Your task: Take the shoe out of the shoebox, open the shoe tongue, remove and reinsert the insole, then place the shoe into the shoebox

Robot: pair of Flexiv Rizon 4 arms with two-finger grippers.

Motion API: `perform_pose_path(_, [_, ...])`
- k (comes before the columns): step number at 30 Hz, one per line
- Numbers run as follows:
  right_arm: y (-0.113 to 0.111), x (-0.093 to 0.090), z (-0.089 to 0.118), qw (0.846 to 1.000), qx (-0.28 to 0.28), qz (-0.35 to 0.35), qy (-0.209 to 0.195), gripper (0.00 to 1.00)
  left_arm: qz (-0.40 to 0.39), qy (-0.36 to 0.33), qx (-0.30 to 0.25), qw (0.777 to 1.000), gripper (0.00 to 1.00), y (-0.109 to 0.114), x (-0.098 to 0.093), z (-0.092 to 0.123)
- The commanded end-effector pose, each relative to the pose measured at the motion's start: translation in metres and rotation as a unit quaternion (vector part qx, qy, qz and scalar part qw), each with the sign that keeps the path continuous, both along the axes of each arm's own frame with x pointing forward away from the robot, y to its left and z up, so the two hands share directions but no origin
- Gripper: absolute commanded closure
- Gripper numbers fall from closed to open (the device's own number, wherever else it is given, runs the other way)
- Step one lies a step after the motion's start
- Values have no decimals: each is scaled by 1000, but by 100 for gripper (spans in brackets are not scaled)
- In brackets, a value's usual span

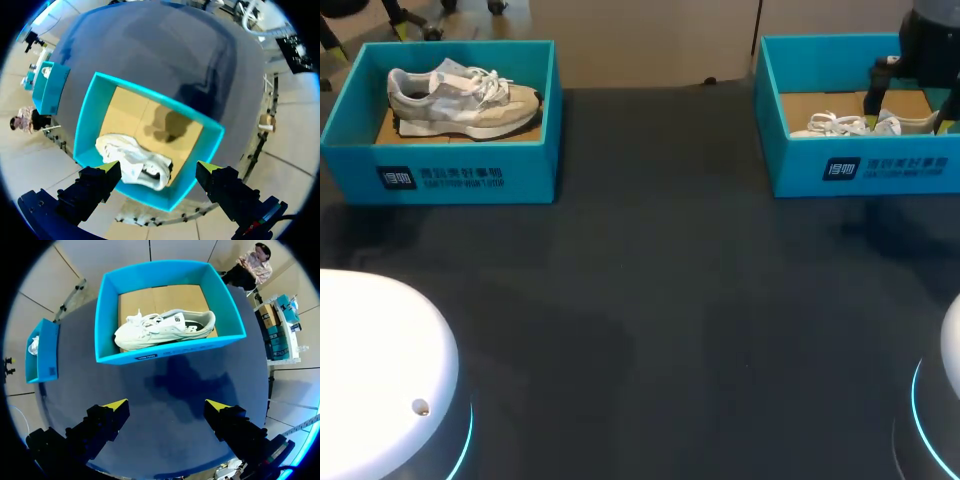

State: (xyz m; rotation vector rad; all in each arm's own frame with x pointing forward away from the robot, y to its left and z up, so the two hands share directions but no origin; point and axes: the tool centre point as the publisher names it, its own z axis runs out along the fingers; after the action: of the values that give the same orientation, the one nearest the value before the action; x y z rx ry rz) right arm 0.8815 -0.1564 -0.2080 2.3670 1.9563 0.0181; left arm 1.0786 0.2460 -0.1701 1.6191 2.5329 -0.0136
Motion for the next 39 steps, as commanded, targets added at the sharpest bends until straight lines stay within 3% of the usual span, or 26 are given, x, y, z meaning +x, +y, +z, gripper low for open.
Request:
perform_pose_path(1, [0,-1,0,1000,0,0,-1,0,0,4,-2,1000,0,2,0,2])
perform_pose_path(13, [0,-1,0,1000,0,0,-1,0,-17,-1,-4,1000,0,2,0,3])
perform_pose_path(20, [0,-1,0,1000,0,0,-1,0,-87,3,0,996,0,12,30,8])
perform_pose_path(30, [0,-1,0,1000,0,0,-1,0,-127,16,6,992,0,25,70,-5])
perform_pose_path(39, [0,-1,0,1000,0,0,-1,0,-190,18,30,981,0,34,90,-20])
